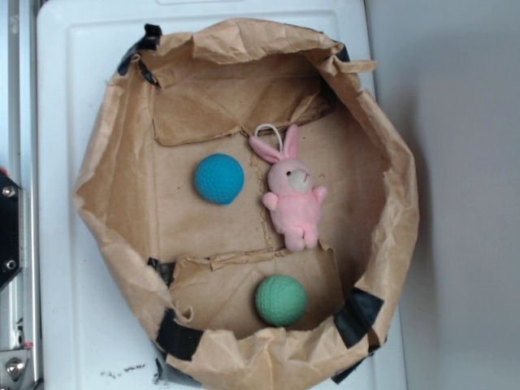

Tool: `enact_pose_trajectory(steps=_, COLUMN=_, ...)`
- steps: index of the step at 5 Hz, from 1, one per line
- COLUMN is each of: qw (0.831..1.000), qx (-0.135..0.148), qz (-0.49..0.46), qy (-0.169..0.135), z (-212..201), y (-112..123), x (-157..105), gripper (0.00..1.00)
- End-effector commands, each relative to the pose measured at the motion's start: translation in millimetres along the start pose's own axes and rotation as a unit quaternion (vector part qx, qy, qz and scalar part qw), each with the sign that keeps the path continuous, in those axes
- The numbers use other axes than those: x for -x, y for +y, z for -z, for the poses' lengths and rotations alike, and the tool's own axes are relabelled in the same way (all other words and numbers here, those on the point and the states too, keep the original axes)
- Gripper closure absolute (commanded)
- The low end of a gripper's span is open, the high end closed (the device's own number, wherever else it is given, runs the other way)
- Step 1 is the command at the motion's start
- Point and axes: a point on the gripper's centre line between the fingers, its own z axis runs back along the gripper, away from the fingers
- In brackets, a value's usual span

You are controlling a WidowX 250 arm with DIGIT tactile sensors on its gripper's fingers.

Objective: Grab the green ball.

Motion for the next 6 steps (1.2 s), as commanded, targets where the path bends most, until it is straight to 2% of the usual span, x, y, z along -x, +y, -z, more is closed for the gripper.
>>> enact_pose_trajectory(steps=1, qw=1.000, qx=0.000, qz=0.000, qy=0.000, z=0.0, y=0.0, x=0.0, gripper=0.00)
enact_pose_trajectory(steps=2, qw=0.999, qx=-0.003, qz=0.020, qy=-0.042, z=24.1, y=-4.1, x=-34.3, gripper=0.00)
enact_pose_trajectory(steps=3, qw=0.998, qx=-0.007, qz=0.025, qy=-0.051, z=39.6, y=-3.5, x=-62.7, gripper=0.00)
enact_pose_trajectory(steps=4, qw=0.999, qx=-0.015, qz=0.013, qy=-0.048, z=56.3, y=5.6, x=-92.0, gripper=0.00)
enact_pose_trajectory(steps=5, qw=0.999, qx=-0.039, qz=-0.005, qy=-0.034, z=80.1, y=18.9, x=-99.5, gripper=0.00)
enact_pose_trajectory(steps=6, qw=0.998, qx=-0.046, qz=0.014, qy=-0.041, z=89.8, y=28.9, x=-90.9, gripper=0.00)
